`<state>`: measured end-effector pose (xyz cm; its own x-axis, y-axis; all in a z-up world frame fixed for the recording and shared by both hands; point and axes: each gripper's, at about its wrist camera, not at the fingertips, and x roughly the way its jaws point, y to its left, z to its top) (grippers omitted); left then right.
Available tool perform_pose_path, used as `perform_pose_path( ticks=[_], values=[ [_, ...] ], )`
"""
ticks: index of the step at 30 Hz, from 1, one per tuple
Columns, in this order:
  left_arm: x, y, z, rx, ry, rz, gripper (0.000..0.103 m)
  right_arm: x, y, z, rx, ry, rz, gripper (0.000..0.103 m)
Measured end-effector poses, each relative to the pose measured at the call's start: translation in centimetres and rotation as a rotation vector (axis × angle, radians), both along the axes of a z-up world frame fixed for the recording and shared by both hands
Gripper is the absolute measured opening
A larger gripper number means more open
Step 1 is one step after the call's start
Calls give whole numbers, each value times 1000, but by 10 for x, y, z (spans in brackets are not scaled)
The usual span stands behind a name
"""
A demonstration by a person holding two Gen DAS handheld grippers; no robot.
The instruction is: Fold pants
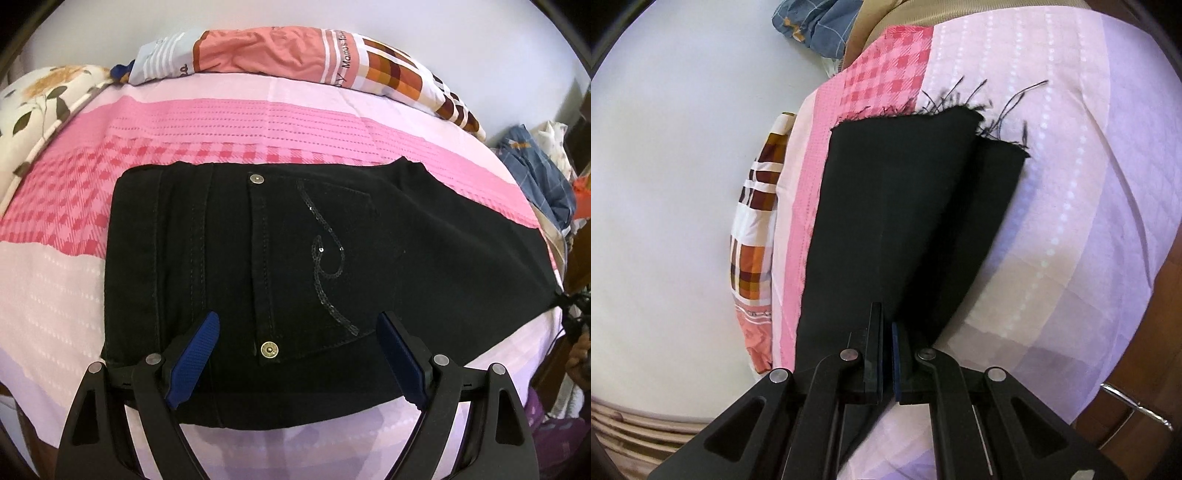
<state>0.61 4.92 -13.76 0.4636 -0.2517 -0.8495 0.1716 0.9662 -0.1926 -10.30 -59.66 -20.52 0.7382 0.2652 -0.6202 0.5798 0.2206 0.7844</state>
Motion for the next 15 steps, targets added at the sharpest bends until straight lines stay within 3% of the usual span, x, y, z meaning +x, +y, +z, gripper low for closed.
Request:
perform_pose_path(
  ticks=[3,8,12,15],
  values=[
    [0,1,-2,10,-4,-11,87,-3,0,-14,54,15,-27,2],
    [0,8,6,-24,-17,-13,87,-3,1,-10,53,5,-27,5],
    [-9,31,35,-94,-96,28,87,-6,-1,-17,105,-26,-40,9],
    [-22,69,59,-108,-168,126,87,-5,-1,-17,105,-28,-39,9]
  ],
)
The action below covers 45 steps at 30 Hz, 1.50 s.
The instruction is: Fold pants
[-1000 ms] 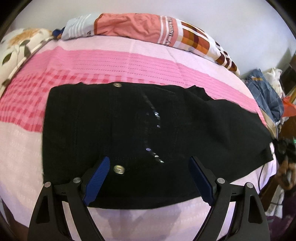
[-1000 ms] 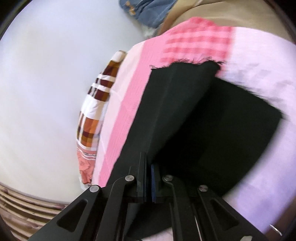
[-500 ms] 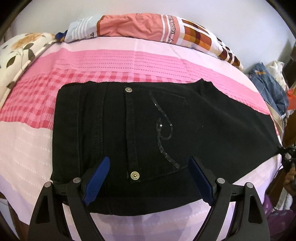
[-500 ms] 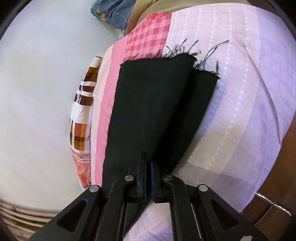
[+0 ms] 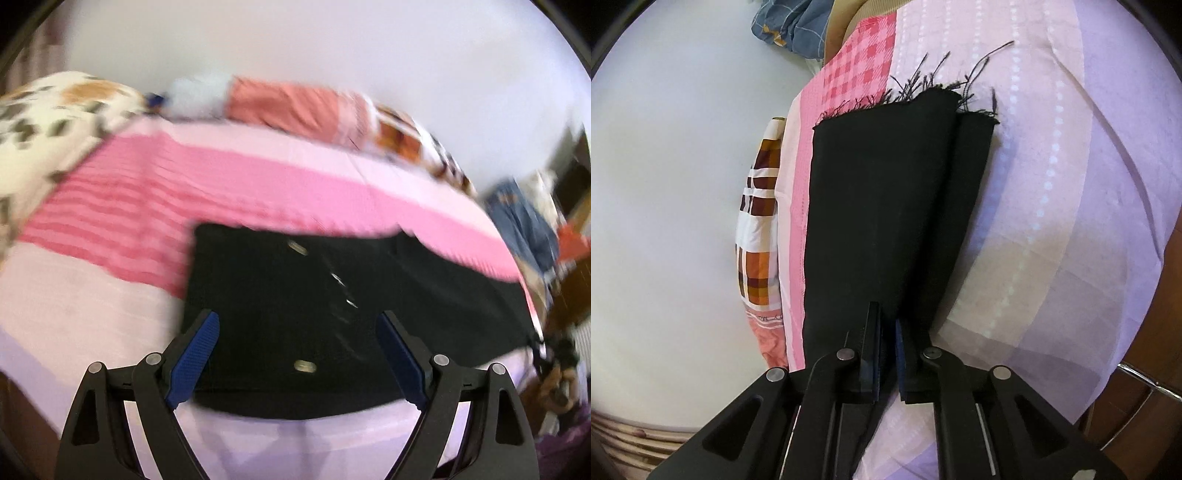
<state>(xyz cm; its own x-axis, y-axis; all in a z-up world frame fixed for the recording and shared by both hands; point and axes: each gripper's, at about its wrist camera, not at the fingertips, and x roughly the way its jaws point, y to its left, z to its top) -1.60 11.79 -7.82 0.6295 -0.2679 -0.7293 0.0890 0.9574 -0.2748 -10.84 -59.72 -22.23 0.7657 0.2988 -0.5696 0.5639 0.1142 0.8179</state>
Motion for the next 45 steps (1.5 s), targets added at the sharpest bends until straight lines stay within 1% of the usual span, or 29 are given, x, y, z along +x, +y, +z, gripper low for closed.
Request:
perform_pose_path(
  ticks=[1,2,3,5,6,7,10,13,15,16,17,18,19,20,21,24,25,27,28,30,31,33,34,37,40,43,45],
  values=[
    [-5,17,4,0,0,50,87,1,0,0,-2,1,3,9],
    [-8,32,3,-15,18,80,87,2,1,0,-6,1,6,9],
    [-11,48,-2,-40,54,101,87,3,1,1,-9,2,10,9],
    [-15,66,-14,-65,115,130,87,2,1,0,-1,-2,8,9],
    [-17,73,-20,-81,140,140,87,2,1,-1,7,-7,3,9],
    [-20,80,-29,-122,172,142,86,1,1,-3,20,-11,-5,8],
    [-26,73,-43,-171,205,104,81,-1,1,-6,47,-22,-20,8],
    [-21,59,-57,-223,258,54,68,0,2,-4,37,-16,-14,8],
    [-17,52,-67,-234,307,42,61,1,3,-4,39,-17,-13,8],
    [-15,48,-74,-250,334,42,55,0,3,-4,42,-18,-15,8],
    [-15,47,-76,-270,340,40,46,0,3,-4,46,-19,-16,8],
    [-15,45,-76,-291,332,42,41,1,3,-4,48,-20,-16,8],
    [-16,44,-74,-289,321,47,36,1,3,-4,48,-20,-15,8],
    [-17,42,-69,-275,292,50,23,2,4,-4,46,-20,-14,8],
    [-17,42,-64,-262,276,52,19,3,4,-4,45,-19,-12,8],
    [-11,36,-45,-199,204,51,18,6,7,-3,40,-18,3,8],
    [-9,34,-36,-176,168,53,18,7,8,-2,34,-14,9,8],
    [-5,34,-28,-160,138,59,18,8,10,-1,24,-11,15,8],
    [-2,34,-29,-151,142,58,18,8,10,-1,18,-8,21,8],
    [0,40,-42,-139,177,78,18,9,12,0,14,-5,30,8],
    [1,44,-57,-136,222,94,18,9,12,0,10,-3,32,8],
    [0,50,-71,-177,250,109,18,10,12,-1,4,-1,38,7],
    [-1,51,-72,-184,232,110,18,11,12,-1,-1,5,45,5],
    [-4,39,-63,-117,205,95,18,12,11,1,-15,10,54,5],
    [-5,40,-55,-148,190,107,18,13,11,4,-37,14,63,5],
    [-5,43,-57,-120,203,100,18,12,8,5,-52,23,63,4],
    [-5,48,-58,-138,212,110,18,8,4,4,-44,16,46,4]
  ],
)
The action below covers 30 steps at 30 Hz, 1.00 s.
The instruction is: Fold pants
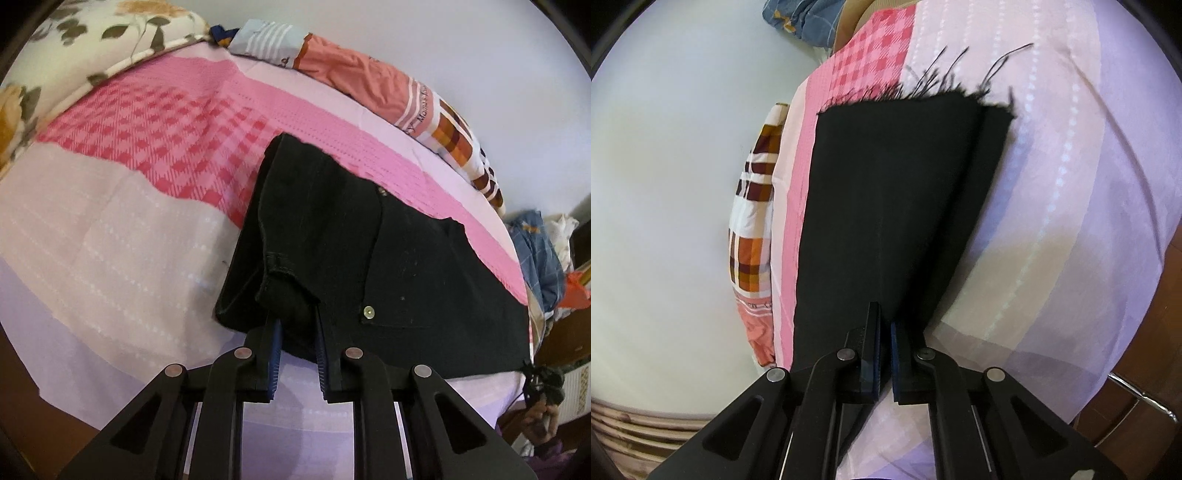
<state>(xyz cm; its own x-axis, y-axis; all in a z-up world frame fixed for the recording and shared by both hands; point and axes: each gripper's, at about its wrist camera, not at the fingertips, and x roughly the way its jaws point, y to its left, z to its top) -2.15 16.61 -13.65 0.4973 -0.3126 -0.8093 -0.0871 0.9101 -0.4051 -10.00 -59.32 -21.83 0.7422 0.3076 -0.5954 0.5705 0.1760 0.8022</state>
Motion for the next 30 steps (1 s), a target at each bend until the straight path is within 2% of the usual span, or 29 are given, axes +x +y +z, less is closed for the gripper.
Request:
perform_pose_path(
  ticks=[5,8,11,20,22,24,30],
  values=[
    [-2,5,-3,-24,11,9,18,-15,-18,-9,56,-37,-65,5],
    [-2,8,-1,-35,14,14,19,-19,-23,-11,88,-72,-105,10],
    [-4,9,-5,-35,15,16,21,-28,-31,-20,145,-91,-156,7],
    [-2,6,-10,-39,16,21,21,-21,-29,20,-92,-18,-51,5],
    [-1,1,-11,-33,13,19,21,-24,-32,13,-93,13,-44,4],
    [0,0,-11,-32,12,16,21,-31,-35,-1,-30,14,-78,2],
    [0,1,-12,-36,13,17,22,-33,-32,2,-29,23,-89,2]
  ],
)
